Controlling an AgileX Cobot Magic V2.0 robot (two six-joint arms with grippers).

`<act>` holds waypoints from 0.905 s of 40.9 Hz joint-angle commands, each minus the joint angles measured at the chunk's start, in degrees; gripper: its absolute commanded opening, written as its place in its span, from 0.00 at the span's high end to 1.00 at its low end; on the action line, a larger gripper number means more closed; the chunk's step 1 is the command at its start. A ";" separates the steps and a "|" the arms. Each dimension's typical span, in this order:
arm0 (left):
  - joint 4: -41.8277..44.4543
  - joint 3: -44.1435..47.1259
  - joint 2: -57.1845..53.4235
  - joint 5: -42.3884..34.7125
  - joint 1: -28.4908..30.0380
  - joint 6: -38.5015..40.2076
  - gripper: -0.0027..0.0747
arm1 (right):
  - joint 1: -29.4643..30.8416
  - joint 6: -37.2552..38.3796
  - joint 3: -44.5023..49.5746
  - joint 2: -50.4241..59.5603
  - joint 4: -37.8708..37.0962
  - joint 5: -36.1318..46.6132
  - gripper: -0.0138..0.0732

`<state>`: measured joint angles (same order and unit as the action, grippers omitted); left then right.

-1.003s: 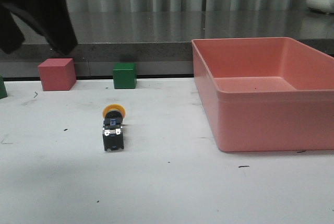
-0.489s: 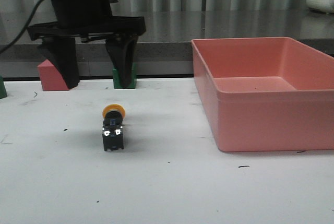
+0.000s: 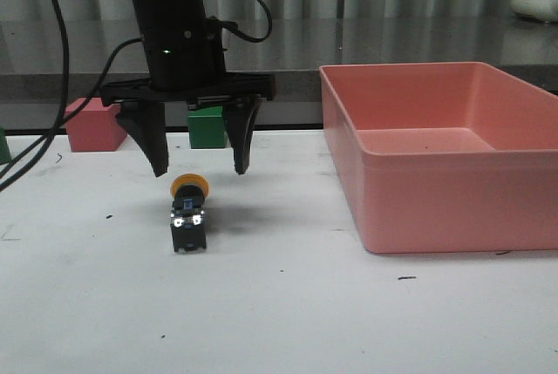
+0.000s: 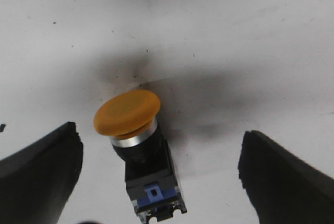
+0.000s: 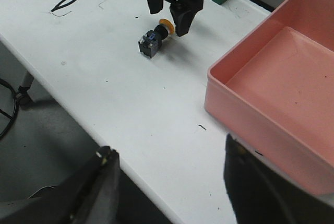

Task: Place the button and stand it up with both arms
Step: 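Lower the open left gripper over the lying button and close on it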

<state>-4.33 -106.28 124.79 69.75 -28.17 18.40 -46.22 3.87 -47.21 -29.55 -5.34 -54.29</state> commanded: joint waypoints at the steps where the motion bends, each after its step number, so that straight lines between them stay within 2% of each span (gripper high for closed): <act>1: -0.55 -2.03 -2.02 2.50 0.04 0.94 0.21 | 0.01 -0.52 -1.46 -0.24 -0.18 3.88 0.31; 29: -1.62 -2.03 2.05 2.31 1.46 2.12 0.21 | 0.01 -0.52 -1.46 -0.24 -0.18 3.88 0.31; 32: -1.62 -2.03 2.05 2.31 1.46 2.12 0.26 | 0.01 -0.52 -1.46 -0.24 -0.18 3.88 0.31; 37: -1.62 -2.03 2.05 2.31 1.46 2.12 0.42 | 0.01 -0.52 -1.46 -0.24 -0.18 3.88 0.31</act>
<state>-5.11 -106.68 130.63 69.75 -26.91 19.83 -46.22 3.87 -47.21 -29.55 -5.34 -54.29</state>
